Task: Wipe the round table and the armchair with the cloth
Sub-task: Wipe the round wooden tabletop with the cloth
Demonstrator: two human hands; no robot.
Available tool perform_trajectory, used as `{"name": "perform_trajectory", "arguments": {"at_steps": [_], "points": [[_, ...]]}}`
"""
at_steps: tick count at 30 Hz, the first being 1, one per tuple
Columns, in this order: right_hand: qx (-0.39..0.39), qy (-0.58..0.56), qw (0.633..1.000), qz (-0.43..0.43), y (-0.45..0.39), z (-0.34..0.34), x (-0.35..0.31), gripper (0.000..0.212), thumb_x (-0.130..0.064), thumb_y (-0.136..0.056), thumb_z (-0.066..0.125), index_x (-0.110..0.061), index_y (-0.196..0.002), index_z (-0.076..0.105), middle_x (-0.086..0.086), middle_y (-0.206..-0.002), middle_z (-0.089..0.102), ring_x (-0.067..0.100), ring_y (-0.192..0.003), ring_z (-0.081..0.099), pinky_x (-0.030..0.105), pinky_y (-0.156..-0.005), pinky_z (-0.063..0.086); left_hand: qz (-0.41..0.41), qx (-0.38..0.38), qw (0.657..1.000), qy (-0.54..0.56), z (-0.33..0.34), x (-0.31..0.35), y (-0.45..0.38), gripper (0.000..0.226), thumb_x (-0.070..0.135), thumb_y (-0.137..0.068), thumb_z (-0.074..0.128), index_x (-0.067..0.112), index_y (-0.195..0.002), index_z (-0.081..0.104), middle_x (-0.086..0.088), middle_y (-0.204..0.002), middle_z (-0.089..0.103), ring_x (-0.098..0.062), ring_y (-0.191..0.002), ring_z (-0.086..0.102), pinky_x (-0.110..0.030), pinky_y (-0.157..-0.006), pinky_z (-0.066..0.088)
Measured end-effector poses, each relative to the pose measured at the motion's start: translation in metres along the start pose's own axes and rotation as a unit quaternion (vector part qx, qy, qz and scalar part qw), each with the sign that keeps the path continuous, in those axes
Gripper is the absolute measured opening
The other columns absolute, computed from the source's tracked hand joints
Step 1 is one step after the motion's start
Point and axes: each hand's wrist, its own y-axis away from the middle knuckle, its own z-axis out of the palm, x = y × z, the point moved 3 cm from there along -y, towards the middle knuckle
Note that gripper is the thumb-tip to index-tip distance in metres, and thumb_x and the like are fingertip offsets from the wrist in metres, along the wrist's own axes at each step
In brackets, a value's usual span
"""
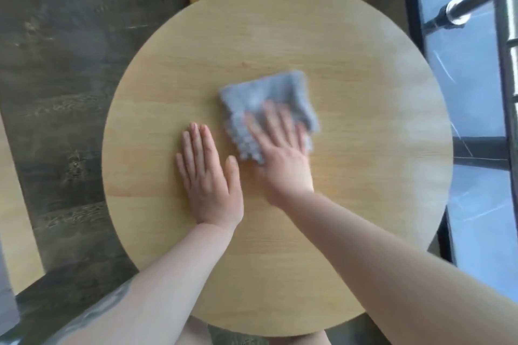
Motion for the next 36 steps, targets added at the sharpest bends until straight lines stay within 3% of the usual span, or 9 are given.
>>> {"name": "perform_trajectory", "arguments": {"at_steps": [2, 3, 7, 12, 17, 23, 28, 33, 36], "points": [[-0.064, 0.044, 0.974, -0.213, -0.029, -0.013, 0.004, 0.064, -0.032, -0.091, 0.046, -0.041, -0.149, 0.018, -0.008, -0.16, 0.007, 0.017, -0.147, 0.0, 0.044, -0.118, 0.0, -0.022, 0.011, 1.0, -0.011, 0.0, 0.0, -0.004, 0.065, 0.035, -0.093, 0.033, 0.005, -0.15, 0.023, -0.012, -0.158, 0.02, -0.025, -0.146, 0.013, -0.041, -0.118, 0.006], [-0.052, 0.055, 0.982, -0.174, -0.045, -0.021, 0.016, 0.066, -0.03, -0.092, 0.048, -0.043, -0.148, 0.017, -0.01, -0.16, 0.006, 0.015, -0.147, -0.001, 0.042, -0.119, -0.001, -0.037, 0.008, 0.999, -0.02, -0.002, -0.001, -0.005, 0.067, 0.036, -0.093, 0.033, 0.007, -0.151, 0.019, -0.01, -0.159, 0.016, -0.023, -0.147, 0.009, -0.04, -0.119, 0.002], [0.097, -0.026, 0.954, 0.282, -0.043, -0.031, 0.043, 0.074, -0.023, -0.091, 0.045, -0.043, -0.15, 0.005, -0.007, -0.16, -0.008, 0.017, -0.146, -0.012, 0.044, -0.118, -0.006, -0.088, 0.007, 0.993, -0.081, -0.017, -0.027, -0.022, 0.067, 0.039, -0.094, 0.027, 0.014, -0.154, 0.007, -0.002, -0.161, 0.002, -0.015, -0.147, -0.006, -0.039, -0.118, -0.007], [-0.065, 0.08, 0.963, -0.248, -0.071, -0.014, -0.034, 0.067, -0.026, -0.088, 0.033, -0.042, -0.15, 0.013, -0.007, -0.16, 0.004, 0.017, -0.147, -0.003, 0.04, -0.119, -0.004, -0.047, 0.0, 0.987, -0.153, -0.031, -0.054, -0.044, 0.065, 0.038, -0.095, 0.025, 0.014, -0.153, 0.011, -0.002, -0.161, 0.008, -0.018, -0.148, 0.004, -0.043, -0.119, 0.002], [0.098, 0.004, 0.968, 0.232, -0.1, -0.034, 0.014, 0.063, -0.034, -0.096, 0.038, -0.044, -0.15, 0.007, -0.007, -0.161, -0.005, 0.016, -0.147, -0.009, 0.043, -0.119, -0.003, -0.043, -0.009, 0.984, -0.172, -0.031, -0.055, -0.044, 0.063, 0.04, -0.097, 0.019, 0.015, -0.154, 0.008, -0.002, -0.161, 0.005, -0.02, -0.148, 0.002, -0.046, -0.119, 0.002], [-0.067, 0.115, 0.948, -0.289, -0.117, -0.016, -0.052, 0.059, -0.039, -0.093, 0.034, -0.045, -0.148, 0.016, -0.008, -0.16, 0.006, 0.015, -0.147, 0.0, 0.039, -0.118, -0.002, -0.042, -0.017, 0.983, -0.177, -0.032, -0.053, -0.045, 0.064, 0.037, -0.095, 0.027, 0.01, -0.153, 0.015, -0.006, -0.16, 0.012, -0.024, -0.147, 0.009, -0.05, -0.118, 0.008], [0.071, 0.014, 0.973, 0.22, -0.12, -0.027, -0.026, 0.062, -0.036, -0.097, 0.038, -0.046, -0.149, 0.006, -0.007, -0.16, -0.008, 0.015, -0.146, -0.012, 0.042, -0.118, -0.008, -0.038, -0.027, 0.983, -0.178, -0.033, -0.054, -0.045, 0.063, 0.037, -0.096, 0.023, 0.011, -0.153, 0.014, -0.006, -0.16, 0.01, -0.024, -0.148, 0.007, -0.05, -0.118, 0.008], [-0.091, 0.099, 0.945, -0.299, -0.131, -0.005, -0.089, 0.06, -0.04, -0.09, 0.029, -0.044, -0.149, 0.013, -0.007, -0.16, 0.004, 0.015, -0.147, -0.005, 0.043, -0.118, -0.006, -0.037, -0.035, 0.983, -0.179, -0.032, -0.055, -0.046, 0.064, 0.037, -0.095, 0.025, 0.008, -0.151, 0.022, -0.008, -0.159, 0.017, -0.026, -0.147, 0.01, -0.052, -0.117, 0.012], [0.06, 0.037, 0.997, 0.022, -0.169, -0.035, -0.03, 0.064, -0.028, -0.094, 0.042, -0.044, -0.149, 0.013, -0.009, -0.16, 0.003, 0.013, -0.147, -0.003, 0.045, -0.119, 0.001, -0.034, -0.037, 0.984, -0.171, -0.033, -0.054, -0.046, 0.064, 0.037, -0.096, 0.023, 0.01, -0.153, 0.015, -0.006, -0.16, 0.011, -0.024, -0.148, 0.008, -0.051, -0.117, 0.011]]}}
